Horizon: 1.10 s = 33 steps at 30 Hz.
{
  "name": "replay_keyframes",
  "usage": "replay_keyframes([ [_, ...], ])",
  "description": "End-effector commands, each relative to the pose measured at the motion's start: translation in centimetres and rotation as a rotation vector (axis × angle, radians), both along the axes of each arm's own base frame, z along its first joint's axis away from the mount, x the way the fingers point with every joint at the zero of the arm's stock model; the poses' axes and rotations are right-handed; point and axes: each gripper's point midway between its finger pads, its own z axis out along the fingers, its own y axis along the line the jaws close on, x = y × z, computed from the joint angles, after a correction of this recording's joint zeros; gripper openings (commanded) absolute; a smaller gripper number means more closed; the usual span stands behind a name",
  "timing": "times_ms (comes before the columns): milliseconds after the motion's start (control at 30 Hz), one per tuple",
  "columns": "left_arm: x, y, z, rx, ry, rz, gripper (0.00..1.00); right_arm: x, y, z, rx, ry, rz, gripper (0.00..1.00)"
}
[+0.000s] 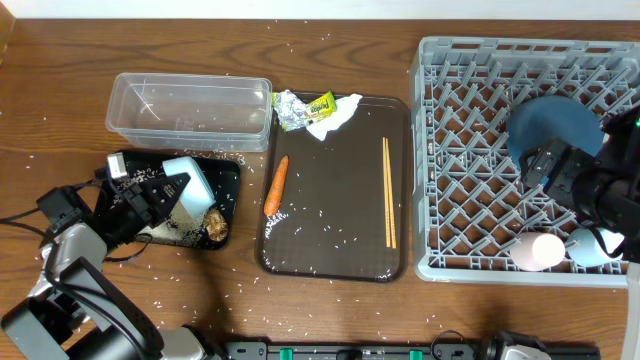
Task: Sort waste into correct bins and load items into the dishwasher rack
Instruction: 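Tip the white bowl over the black tray to pour out rice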
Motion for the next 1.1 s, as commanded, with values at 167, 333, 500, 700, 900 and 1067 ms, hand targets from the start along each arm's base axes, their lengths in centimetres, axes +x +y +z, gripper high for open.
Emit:
replay_keyframes([
  [167,-0.1,0.1,0.8,0.093,-0.119,-0.009,0.06,-0.1,-0.2,0.2,0.002,-0.003,-0.013,0.99],
  [333,0.1,0.1,1.2,0.090,-0.147,-0.016,0.06,0.0,-0.2,0.2,0.002,-0.008,-0.013,0.99],
  [500,0.4,1.2,-2.1,0.076,0.146,0.067,0.06,-0.1,-0.2,0.2,0.002,-0.002,-0.012,0.99],
  [700,0.1,0.2,1.4,0.059,-0.120,-0.011,0.06,-0.2,-0.2,0.1,-0.005,0.004,-0.001,0.99],
  [900,0.4,0.8,-0.2,0.107,-0.029,0.021,0.06,-0.2,-0.2,0.1,-0.005,0.004,-0.001,0.99],
  [1067,0.6,2.1,-3.3,0.147,0.199,0.106,0.06,-0.2,-0.2,0.1,-0.005,0.004,-0.001,0.99],
])
